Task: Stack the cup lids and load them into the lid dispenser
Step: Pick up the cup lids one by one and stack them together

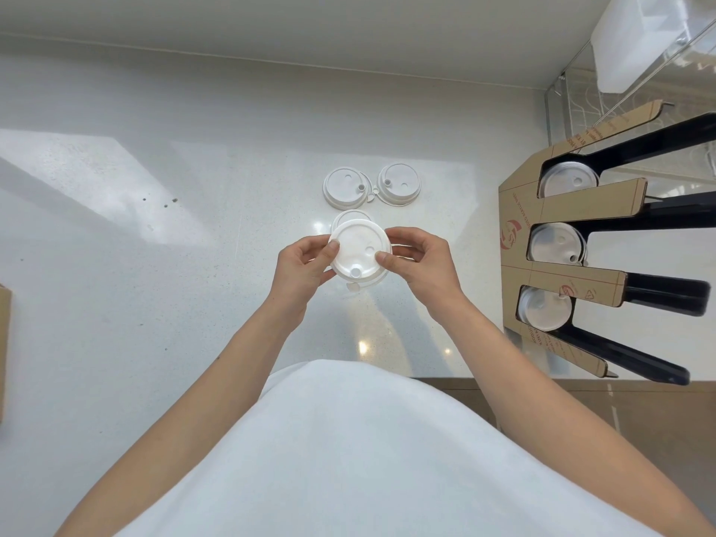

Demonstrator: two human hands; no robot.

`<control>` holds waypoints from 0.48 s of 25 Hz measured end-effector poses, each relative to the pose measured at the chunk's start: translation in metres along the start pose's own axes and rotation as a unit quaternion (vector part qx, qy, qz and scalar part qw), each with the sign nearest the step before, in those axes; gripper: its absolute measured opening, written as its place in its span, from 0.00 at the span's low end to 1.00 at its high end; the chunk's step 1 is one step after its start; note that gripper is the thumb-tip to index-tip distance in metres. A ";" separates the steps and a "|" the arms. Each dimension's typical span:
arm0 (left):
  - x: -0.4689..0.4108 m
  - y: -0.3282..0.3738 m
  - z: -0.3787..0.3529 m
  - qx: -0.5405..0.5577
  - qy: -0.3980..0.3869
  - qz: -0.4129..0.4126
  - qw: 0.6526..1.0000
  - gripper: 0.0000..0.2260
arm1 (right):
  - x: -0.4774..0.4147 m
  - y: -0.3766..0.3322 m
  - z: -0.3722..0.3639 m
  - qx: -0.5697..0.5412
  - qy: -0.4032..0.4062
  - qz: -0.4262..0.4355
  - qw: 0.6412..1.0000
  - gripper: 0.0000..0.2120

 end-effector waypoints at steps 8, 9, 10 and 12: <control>-0.009 -0.010 0.022 -0.021 0.030 0.015 0.999 0.15 | -0.009 0.003 -0.012 0.036 -0.003 -0.001 0.999 0.14; -0.010 -0.010 0.025 -0.017 0.038 0.017 0.999 0.14 | -0.012 0.004 -0.014 0.044 -0.004 -0.003 0.999 0.13; -0.011 -0.009 0.028 -0.012 0.047 0.017 0.999 0.12 | -0.014 0.004 -0.016 0.051 -0.004 -0.006 0.999 0.13; -0.012 -0.006 0.035 0.003 0.066 0.018 0.998 0.07 | -0.021 0.004 -0.017 0.066 0.000 -0.007 0.998 0.13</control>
Point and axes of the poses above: each hand's wrist, its own x-axis away from the middle knuckle, its own z-axis out of the back of the hand, y = z × x, the point moved 4 cm from there along -x, towards the middle knuckle, and after that the axes turned 8 degrees about x, right-handed, at the moved point
